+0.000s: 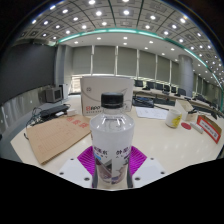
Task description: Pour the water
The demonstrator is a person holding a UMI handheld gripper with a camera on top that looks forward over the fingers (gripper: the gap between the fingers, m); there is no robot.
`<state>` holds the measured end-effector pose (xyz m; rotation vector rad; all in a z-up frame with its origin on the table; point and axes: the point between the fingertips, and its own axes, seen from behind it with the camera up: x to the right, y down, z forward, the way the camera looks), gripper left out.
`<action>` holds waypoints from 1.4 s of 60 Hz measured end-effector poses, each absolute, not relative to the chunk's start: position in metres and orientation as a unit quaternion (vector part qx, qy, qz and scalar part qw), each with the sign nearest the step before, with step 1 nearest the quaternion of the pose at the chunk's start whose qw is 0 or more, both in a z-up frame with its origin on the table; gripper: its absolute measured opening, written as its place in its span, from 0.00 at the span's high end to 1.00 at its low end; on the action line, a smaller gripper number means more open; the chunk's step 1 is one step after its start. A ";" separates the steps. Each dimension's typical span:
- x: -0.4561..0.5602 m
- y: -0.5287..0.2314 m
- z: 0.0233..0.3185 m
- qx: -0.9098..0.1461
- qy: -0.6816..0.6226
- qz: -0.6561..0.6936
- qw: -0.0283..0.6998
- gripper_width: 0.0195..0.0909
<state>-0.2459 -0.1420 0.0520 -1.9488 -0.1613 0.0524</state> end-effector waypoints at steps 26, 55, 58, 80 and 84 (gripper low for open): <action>-0.223 -0.045 0.186 -0.801 0.036 0.148 0.579 0.77; -0.069 0.148 0.191 -0.571 0.462 0.552 0.395 0.78; -0.059 0.156 0.183 -0.537 0.492 0.578 0.367 0.77; -0.035 0.171 0.166 -0.438 0.559 0.655 0.258 0.78; -0.038 0.162 0.171 -0.446 0.556 0.654 0.254 0.77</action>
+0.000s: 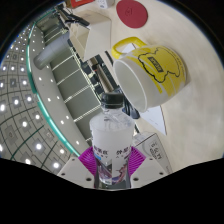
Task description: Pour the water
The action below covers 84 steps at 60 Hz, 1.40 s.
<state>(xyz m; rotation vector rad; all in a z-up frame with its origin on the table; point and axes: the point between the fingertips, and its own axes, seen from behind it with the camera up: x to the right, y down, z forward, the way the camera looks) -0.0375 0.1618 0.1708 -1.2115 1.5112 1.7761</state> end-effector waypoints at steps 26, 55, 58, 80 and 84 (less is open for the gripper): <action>0.082 0.169 0.247 -0.724 0.253 0.296 0.569 0.77; 0.206 0.162 0.117 -0.811 0.066 -0.040 0.580 0.76; 0.210 0.156 0.106 -0.817 0.063 -0.036 0.571 0.76; 0.219 0.154 0.051 -0.816 0.066 -0.046 0.573 0.66; 0.218 0.152 0.053 -0.811 0.057 -0.051 0.581 0.59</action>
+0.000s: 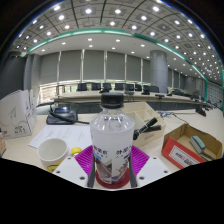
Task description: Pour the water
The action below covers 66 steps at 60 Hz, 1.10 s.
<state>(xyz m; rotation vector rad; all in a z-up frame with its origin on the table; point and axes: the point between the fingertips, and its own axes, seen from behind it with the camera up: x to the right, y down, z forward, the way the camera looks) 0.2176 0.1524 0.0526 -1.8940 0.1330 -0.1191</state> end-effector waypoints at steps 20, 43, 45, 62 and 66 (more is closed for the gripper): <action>0.209 0.122 0.072 -0.832 0.055 -0.042 0.550 0.06; 0.147 -0.010 0.152 -0.873 0.083 -0.047 0.477 0.06; 0.136 -0.025 0.160 -0.877 0.083 -0.046 0.471 0.06; 0.051 -0.149 0.213 -0.896 0.066 -0.057 0.435 0.06; 0.037 -0.169 0.220 -0.897 0.060 -0.058 0.434 0.07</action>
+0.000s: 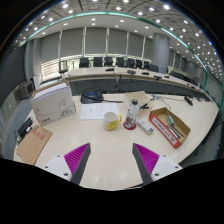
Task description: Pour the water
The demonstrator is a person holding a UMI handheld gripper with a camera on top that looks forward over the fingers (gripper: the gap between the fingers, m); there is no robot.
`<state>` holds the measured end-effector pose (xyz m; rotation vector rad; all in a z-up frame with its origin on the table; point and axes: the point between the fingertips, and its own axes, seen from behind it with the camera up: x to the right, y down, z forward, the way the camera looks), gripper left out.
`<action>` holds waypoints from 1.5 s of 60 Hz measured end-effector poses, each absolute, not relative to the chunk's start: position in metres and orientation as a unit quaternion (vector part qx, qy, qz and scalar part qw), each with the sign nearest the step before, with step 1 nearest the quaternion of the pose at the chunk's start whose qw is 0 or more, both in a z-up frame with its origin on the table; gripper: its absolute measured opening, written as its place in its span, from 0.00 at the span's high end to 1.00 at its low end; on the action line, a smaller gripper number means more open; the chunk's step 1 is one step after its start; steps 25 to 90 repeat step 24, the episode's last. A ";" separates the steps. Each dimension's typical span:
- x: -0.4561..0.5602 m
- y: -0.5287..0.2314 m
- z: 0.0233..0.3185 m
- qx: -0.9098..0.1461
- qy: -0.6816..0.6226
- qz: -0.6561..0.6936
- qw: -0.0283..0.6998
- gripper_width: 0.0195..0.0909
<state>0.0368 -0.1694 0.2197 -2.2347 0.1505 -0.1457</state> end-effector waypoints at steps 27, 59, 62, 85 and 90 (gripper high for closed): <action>0.028 -0.225 0.226 -0.896 0.057 -0.089 0.430 0.06; 0.028 -0.225 0.226 -0.896 0.057 -0.089 0.430 0.06; 0.028 -0.225 0.226 -0.896 0.057 -0.089 0.430 0.06; 0.028 -0.225 0.226 -0.896 0.057 -0.089 0.430 0.06; 0.028 -0.225 0.226 -0.896 0.057 -0.089 0.430 0.06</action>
